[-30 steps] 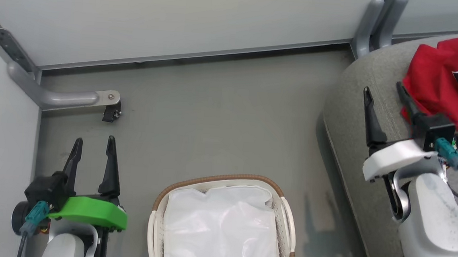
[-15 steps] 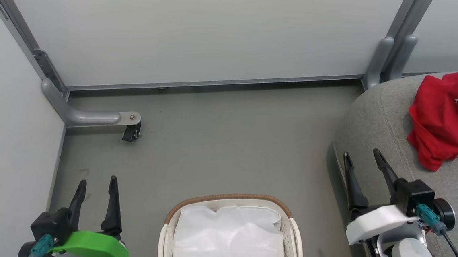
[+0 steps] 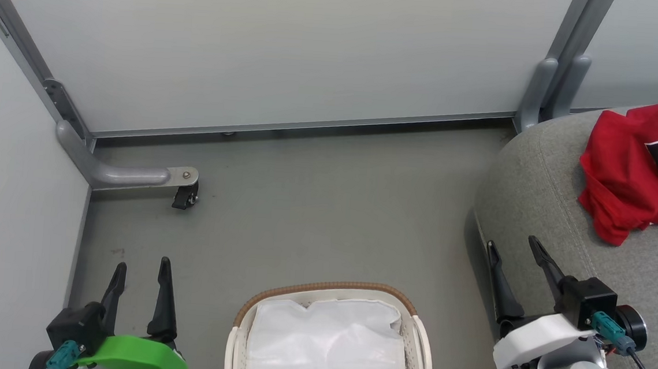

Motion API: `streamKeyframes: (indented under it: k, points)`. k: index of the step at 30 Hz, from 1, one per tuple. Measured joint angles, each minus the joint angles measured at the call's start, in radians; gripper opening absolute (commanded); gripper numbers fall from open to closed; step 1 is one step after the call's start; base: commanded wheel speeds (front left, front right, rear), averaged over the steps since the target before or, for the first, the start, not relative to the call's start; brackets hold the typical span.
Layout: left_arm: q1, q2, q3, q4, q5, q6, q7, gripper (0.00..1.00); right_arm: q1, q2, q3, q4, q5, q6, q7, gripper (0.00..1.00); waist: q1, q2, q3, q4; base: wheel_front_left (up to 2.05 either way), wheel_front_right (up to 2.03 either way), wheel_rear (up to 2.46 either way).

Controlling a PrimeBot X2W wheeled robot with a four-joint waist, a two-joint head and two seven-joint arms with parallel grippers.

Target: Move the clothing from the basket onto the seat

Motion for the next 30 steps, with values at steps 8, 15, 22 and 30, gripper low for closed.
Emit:
streamKeyframes:
  k: [8, 15, 22, 30]
  points:
    - [0.0, 0.0, -0.001, 0.001, 0.0, 0.0, 0.0, 1.0, 0.002, 0.0, -0.002, 0.001, 0.01, 0.0, 0.0, 1.0, 0.0, 0.0, -0.002, 0.0, 0.0, 0.0, 0.0]
    - [0.002, -0.004, -0.002, 0.047, 0.0, 0.0, 0.0, 0.0, 0.026, 0.007, 0.002, 0.044, 0.011, 0.0, 0.003, 0.0, 0.0, 0.0, -0.005, -0.001, 0.0, 0.0, 0.0]
    - [0.002, -0.005, 0.007, 0.052, -0.105, 0.0, 0.036, 0.0, 0.032, 0.009, -0.01, 0.051, 0.13, 0.0, 0.037, 0.0, 0.0, 0.0, -0.007, -0.003, 0.0, 0.0, 0.0]
    - [0.002, -0.005, 0.023, 0.037, -0.235, -0.001, 0.071, 0.0, 0.032, 0.009, -0.026, 0.04, 0.28, 0.0, 0.074, 0.0, 0.0001, 0.0, -0.009, -0.005, 0.0, 0.0, 0.0]
